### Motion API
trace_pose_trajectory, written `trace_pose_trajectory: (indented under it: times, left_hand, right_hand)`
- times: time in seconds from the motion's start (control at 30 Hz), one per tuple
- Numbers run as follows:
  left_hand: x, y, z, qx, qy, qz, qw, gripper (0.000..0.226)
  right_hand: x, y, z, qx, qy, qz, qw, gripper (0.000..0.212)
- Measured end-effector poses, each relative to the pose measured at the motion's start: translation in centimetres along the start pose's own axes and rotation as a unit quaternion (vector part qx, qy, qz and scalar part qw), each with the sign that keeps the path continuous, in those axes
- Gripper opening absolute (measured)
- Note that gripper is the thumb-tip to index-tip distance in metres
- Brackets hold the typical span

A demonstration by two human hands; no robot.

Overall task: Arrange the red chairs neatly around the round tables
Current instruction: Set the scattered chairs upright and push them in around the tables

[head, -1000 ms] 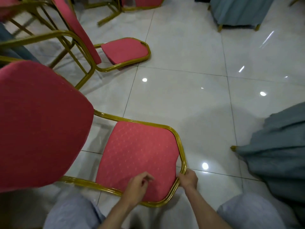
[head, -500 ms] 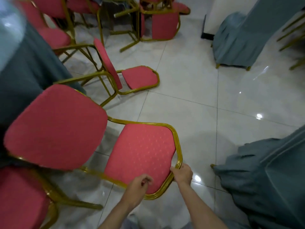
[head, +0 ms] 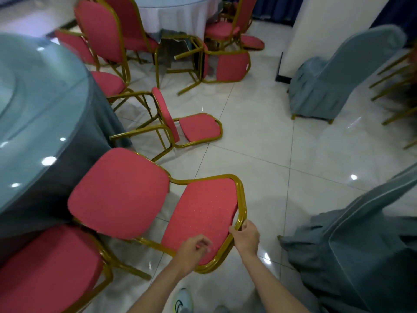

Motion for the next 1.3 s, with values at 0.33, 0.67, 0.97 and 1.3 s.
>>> trace_pose_trajectory:
  times: [0.33,0.67,0.97,1.3]
  left_hand:
    - [-7.7,-3.8,-2.8,0.03,-0.056,-0.011,0.998,0.028]
    - [-15.2,-0.7,-3.8,0.028,-0.165,0.004,0.986,0.036]
    - [-21.6,1.8,-2.9,-0.102,-0.271,0.051,0.956,0.04]
    - [-27.3,2.0,-0.1,-0.12,-0.319,0.192,0.92,0.033]
  right_hand:
    - [3.3,8.4,-4.8,-0.079,0.082,0.009,0.993,0.05]
    - [10.7,17.3,-10.0,-0.089,0.217,-0.001,0.972,0.037]
    - [18.1,22.9,-11.3,-0.123,0.312,-0.039,0.941,0.032]
    - [18.5,25.6,-4.3,-0.094,0.325,-0.006,0.941,0.019]
Point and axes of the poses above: each hand's wrist, its own z-axis towards the middle knuckle, its own x-axis out of the palm, y = z × x, the point moved 5 cm from there along z, towards the middle knuckle, and after that the axes turned 13 degrees about z, right-handed, at the moved point
